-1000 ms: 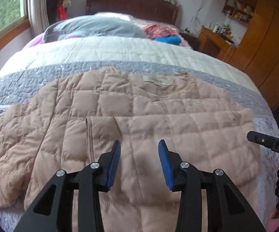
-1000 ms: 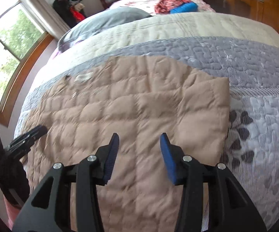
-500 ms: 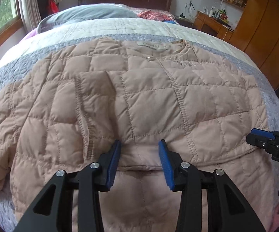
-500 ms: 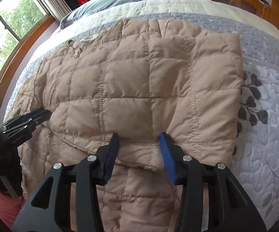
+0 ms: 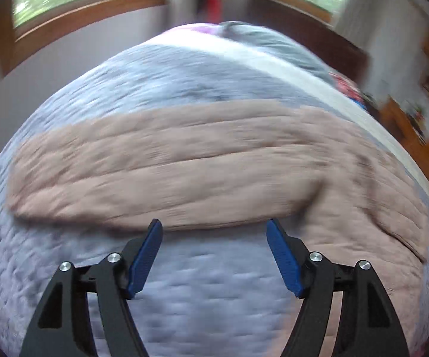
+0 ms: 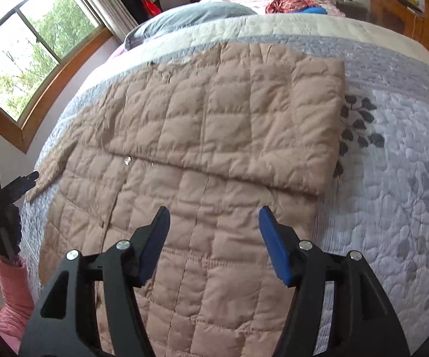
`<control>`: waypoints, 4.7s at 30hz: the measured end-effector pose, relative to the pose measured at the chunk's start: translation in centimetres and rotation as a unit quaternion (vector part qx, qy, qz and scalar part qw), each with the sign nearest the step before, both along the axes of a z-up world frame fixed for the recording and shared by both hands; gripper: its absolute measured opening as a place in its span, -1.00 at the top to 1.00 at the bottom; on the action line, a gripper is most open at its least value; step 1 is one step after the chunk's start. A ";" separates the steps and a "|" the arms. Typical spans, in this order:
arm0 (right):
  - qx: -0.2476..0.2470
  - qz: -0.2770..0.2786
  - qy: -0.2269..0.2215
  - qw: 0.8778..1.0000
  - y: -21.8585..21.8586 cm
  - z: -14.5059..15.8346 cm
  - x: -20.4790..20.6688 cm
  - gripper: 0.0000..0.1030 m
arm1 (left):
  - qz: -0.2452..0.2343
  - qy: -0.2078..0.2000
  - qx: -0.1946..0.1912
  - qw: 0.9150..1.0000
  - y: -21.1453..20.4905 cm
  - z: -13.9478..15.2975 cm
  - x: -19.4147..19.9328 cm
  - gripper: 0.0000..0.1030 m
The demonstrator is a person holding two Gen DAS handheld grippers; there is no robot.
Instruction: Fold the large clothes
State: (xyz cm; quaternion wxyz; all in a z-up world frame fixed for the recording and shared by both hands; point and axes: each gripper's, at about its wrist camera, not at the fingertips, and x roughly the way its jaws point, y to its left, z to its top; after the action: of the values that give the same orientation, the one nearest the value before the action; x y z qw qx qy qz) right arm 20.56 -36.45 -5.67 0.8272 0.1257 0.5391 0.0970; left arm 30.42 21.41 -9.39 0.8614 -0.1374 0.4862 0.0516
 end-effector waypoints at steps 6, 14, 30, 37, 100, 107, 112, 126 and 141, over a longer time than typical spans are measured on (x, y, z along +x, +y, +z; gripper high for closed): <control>-0.008 0.000 0.021 1.000 0.6 -1.9 0.4 -0.20 | 0.138 0.010 -0.084 0.987 12.2 -3.7 -2.3 -0.38; -0.019 -0.007 0.034 0.999 0.6 -3.0 0.9 -0.20 | 0.188 -0.036 -0.162 0.968 15.8 -4.6 -1.2 -0.02; -0.028 -0.009 0.039 0.999 0.7 -5.0 1.1 -0.25 | 0.229 -0.057 -0.192 0.953 16.7 -6.5 -2.0 0.91; -0.020 -0.019 0.026 0.999 0.1 -3.7 0.5 -0.23 | 0.172 -0.147 -0.127 0.966 11.9 0.5 -1.8 0.92; 0.065 0.061 0.027 0.996 10.4 -0.6 14.6 0.80 | -0.195 -0.028 -0.026 0.980 -17.7 0.1 7.0 0.01; 0.009 0.006 -0.059 0.998 4.0 6.1 9.4 0.80 | -0.194 -0.071 -0.037 0.978 -18.3 3.1 7.4 0.01; -0.007 -0.045 -0.058 0.997 -0.8 5.8 7.5 0.80 | -0.213 -0.035 -0.022 0.976 -21.2 0.8 9.2 0.06; 0.016 -0.106 0.004 0.994 -5.5 -4.6 8.8 0.82 | -0.225 -0.014 0.041 0.973 -23.9 -2.7 10.0 0.07; 0.006 0.004 -0.009 1.000 6.4 -1.8 8.5 0.75 | -0.262 -0.022 0.037 0.964 -29.7 -1.0 6.6 0.10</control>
State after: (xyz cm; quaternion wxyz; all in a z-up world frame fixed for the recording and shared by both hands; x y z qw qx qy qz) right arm 29.07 -30.00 -7.46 0.8307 0.1278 0.5317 0.1046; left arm 37.01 -8.26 -10.36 0.8598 0.0255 0.4839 -0.1609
